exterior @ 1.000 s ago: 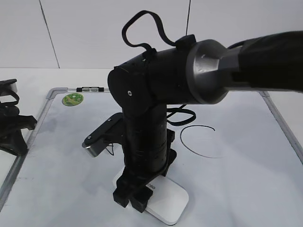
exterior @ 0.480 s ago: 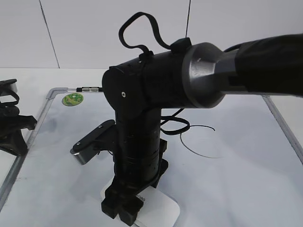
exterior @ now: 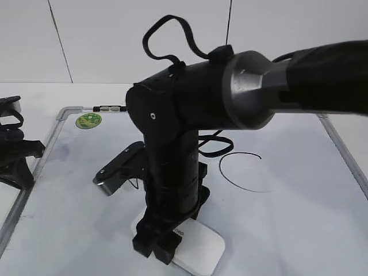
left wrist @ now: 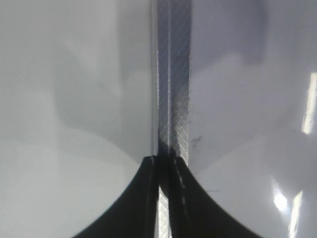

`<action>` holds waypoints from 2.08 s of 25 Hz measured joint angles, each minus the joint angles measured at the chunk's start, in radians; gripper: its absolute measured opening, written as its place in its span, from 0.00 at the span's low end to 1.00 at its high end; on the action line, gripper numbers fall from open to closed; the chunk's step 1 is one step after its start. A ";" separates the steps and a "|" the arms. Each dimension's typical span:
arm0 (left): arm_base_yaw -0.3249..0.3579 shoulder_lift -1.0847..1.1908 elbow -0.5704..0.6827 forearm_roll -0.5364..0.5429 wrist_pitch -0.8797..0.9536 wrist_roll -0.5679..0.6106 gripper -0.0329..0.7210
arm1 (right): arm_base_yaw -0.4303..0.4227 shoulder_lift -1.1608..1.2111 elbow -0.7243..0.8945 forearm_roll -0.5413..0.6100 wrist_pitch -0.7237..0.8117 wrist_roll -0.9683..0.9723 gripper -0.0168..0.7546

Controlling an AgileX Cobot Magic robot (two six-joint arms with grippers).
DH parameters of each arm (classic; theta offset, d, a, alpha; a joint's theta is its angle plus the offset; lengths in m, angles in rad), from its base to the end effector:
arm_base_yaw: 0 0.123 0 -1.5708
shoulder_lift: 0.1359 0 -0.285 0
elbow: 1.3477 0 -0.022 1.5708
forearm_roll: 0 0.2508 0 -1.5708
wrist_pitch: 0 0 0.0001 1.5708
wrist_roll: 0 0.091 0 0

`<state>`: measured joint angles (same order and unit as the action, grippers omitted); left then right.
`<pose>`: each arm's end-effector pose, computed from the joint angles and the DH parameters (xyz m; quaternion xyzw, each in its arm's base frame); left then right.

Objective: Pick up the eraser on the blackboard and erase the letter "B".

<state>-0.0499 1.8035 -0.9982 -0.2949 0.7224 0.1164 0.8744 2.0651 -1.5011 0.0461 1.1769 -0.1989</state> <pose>0.3182 -0.0334 0.1521 -0.0213 0.9922 -0.1019 0.0678 0.2493 0.3042 0.1671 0.5023 -0.8634 -0.0060 0.0460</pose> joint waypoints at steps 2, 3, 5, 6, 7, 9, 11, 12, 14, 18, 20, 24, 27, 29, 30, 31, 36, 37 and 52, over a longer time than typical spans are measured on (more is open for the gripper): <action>0.000 0.000 0.000 0.000 0.000 0.000 0.07 | -0.025 0.000 0.000 -0.011 -0.002 0.006 0.71; 0.000 0.000 0.000 0.000 0.000 0.000 0.07 | -0.036 0.000 0.000 -0.013 -0.004 0.007 0.71; 0.000 0.000 0.000 0.000 0.000 0.000 0.07 | -0.061 0.000 0.000 -0.017 -0.008 0.009 0.71; 0.000 0.000 0.000 0.000 0.000 0.000 0.07 | -0.069 0.000 0.000 -0.023 -0.008 0.009 0.71; 0.000 0.000 0.000 0.000 0.000 0.000 0.07 | -0.078 0.000 0.000 -0.029 -0.008 0.014 0.71; 0.000 0.000 0.000 0.000 0.000 0.000 0.07 | -0.092 0.000 -0.001 -0.053 -0.008 0.019 0.71; 0.000 0.000 0.000 0.000 0.000 0.000 0.07 | -0.102 0.000 -0.001 -0.071 -0.008 0.027 0.71; 0.000 0.000 0.000 0.000 0.000 0.000 0.07 | -0.108 0.000 -0.001 -0.078 -0.008 0.032 0.71; 0.000 0.000 0.000 0.000 -0.002 0.000 0.07 | -0.121 0.000 -0.001 -0.087 -0.008 0.043 0.71; 0.000 0.000 0.000 0.000 -0.002 0.000 0.07 | -0.153 0.000 -0.002 -0.108 -0.008 0.060 0.71; 0.000 0.000 0.000 0.000 -0.002 0.000 0.07 | -0.166 0.000 -0.002 -0.113 -0.008 0.062 0.71; 0.000 0.000 0.000 0.000 -0.002 0.000 0.07 | -0.181 0.000 -0.002 -0.125 -0.008 0.068 0.71; 0.000 0.000 0.000 0.000 -0.002 0.000 0.07 | -0.182 0.000 -0.003 -0.125 -0.008 0.068 0.71; 0.000 0.000 0.000 0.000 -0.002 0.000 0.07 | -0.183 0.000 -0.003 -0.116 -0.008 0.068 0.71; 0.000 0.000 0.000 0.000 -0.002 0.000 0.07 | -0.186 0.000 -0.003 -0.103 -0.008 0.066 0.71; 0.000 0.000 0.000 0.000 -0.002 0.000 0.07 | -0.189 0.000 -0.003 -0.093 -0.008 0.060 0.71; 0.000 0.000 0.000 0.000 -0.002 0.000 0.07 | -0.183 0.000 -0.003 -0.059 -0.008 0.032 0.71; 0.000 0.000 0.000 0.000 -0.002 0.000 0.07 | -0.176 0.000 -0.003 -0.063 -0.008 0.032 0.71; 0.000 0.000 0.000 0.000 -0.002 0.000 0.07 | -0.060 0.000 -0.014 -0.046 -0.001 0.026 0.71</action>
<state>-0.0499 1.8035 -0.9982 -0.2949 0.7204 0.1164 0.8149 2.0651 -1.5151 0.0000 1.1763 -0.1732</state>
